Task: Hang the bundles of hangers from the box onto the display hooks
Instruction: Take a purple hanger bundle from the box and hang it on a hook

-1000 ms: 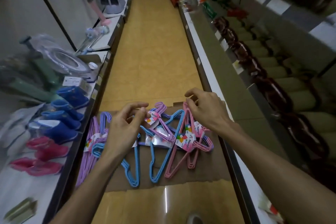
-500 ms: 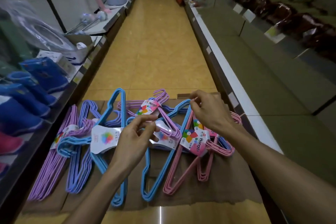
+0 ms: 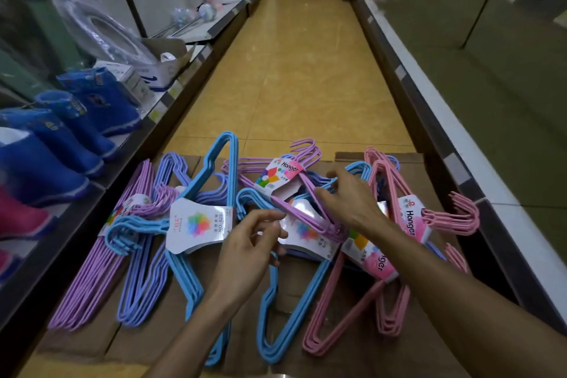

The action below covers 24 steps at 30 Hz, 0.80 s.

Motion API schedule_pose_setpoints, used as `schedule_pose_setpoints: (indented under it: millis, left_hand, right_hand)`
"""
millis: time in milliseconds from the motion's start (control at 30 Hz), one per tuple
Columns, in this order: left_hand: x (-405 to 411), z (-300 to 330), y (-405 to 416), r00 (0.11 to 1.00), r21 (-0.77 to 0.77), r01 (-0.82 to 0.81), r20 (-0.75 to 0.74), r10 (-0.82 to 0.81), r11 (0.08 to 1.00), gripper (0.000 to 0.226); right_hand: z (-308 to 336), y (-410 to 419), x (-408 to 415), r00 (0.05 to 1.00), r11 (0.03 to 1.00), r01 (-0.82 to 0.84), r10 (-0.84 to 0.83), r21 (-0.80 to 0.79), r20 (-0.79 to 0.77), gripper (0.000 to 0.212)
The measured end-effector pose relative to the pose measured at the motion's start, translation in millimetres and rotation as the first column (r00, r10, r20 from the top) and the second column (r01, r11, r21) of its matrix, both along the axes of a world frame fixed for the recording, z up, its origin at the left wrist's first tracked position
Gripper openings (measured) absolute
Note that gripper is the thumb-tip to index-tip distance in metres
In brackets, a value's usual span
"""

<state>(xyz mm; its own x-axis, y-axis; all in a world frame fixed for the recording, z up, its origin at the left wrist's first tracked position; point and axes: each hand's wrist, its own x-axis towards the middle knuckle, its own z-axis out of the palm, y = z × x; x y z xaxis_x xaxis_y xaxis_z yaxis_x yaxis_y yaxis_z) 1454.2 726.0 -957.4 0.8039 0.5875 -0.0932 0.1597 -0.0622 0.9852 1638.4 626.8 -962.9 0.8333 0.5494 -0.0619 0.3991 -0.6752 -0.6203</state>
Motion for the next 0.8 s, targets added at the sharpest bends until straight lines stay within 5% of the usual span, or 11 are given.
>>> schedule_pose_setpoints:
  millis: [167, 300, 533, 800]
  left_hand:
    - [7, -13, 7, 0.999, -0.025, -0.044, -0.009, 0.044, 0.999, 0.015]
    - [12, -22, 10, 0.998, -0.037, -0.068, -0.017, 0.068, 0.997, 0.016]
    - [16, -30, 14, 0.997, -0.046, -0.065, -0.045, 0.062, 0.997, 0.018]
    - [15, -29, 12, 0.998, -0.031, -0.041, -0.05, 0.039, 0.999, 0.02]
  right_hand:
    - [-27, 20, 10, 0.969, 0.998, -0.002, -0.015, -0.07, -0.248, 0.059]
    - [-36, 28, 18, 0.949, 0.988, -0.014, -0.034, -0.153, -0.312, 0.035]
    - [-47, 42, 31, 0.948, 0.963, -0.037, -0.051, -0.269, -0.315, 0.022]
    - [-54, 41, 31, 0.948, 0.992, 0.055, -0.089, -0.116, -0.306, 0.005]
